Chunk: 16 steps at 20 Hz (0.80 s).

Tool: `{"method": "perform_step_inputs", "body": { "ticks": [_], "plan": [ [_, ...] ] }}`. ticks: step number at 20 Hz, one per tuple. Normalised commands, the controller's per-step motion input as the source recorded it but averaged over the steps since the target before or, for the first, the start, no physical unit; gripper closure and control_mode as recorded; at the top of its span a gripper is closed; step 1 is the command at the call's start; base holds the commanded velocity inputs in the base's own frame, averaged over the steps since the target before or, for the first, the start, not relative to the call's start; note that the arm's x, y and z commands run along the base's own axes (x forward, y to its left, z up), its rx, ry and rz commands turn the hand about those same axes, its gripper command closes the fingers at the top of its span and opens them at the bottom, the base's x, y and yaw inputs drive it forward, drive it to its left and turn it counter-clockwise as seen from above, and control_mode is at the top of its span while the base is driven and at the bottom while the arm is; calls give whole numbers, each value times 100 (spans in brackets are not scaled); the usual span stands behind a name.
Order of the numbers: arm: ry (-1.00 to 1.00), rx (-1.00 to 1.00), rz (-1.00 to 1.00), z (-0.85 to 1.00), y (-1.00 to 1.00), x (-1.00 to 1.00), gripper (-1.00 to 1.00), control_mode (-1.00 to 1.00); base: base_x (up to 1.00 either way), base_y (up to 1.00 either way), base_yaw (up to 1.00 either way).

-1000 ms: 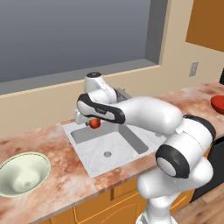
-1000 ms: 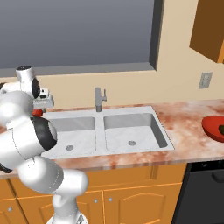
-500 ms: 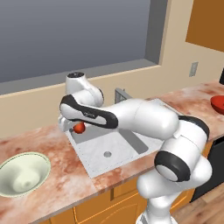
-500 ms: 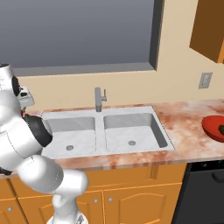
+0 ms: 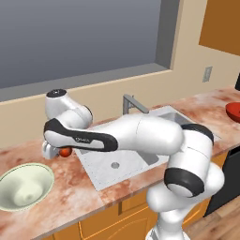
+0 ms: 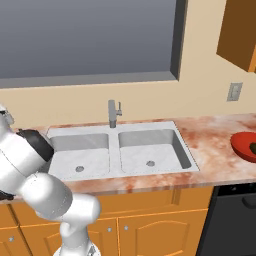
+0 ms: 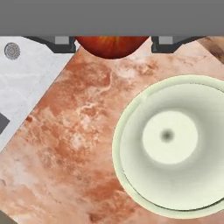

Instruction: Pick the avocados from the cabinet and place them in one bowl. Pick the apple from the sink and place it in the other bowl.

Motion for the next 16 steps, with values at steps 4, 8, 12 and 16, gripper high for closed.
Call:
{"method": "perform_step_inputs", "body": {
  "ticks": [4,8,12,16],
  "plan": [
    [-21,-4,17,-1,76,-22,100,-100,0,0,0],
    [-11,-3,19,-5,74,-20,100,-100,0,0,0],
    [0,-5,21,-13,62,-9,100,-100,0,0,0],
    [0,0,16,-28,41,-6,100,-100,0,0,0]
  ]
}}
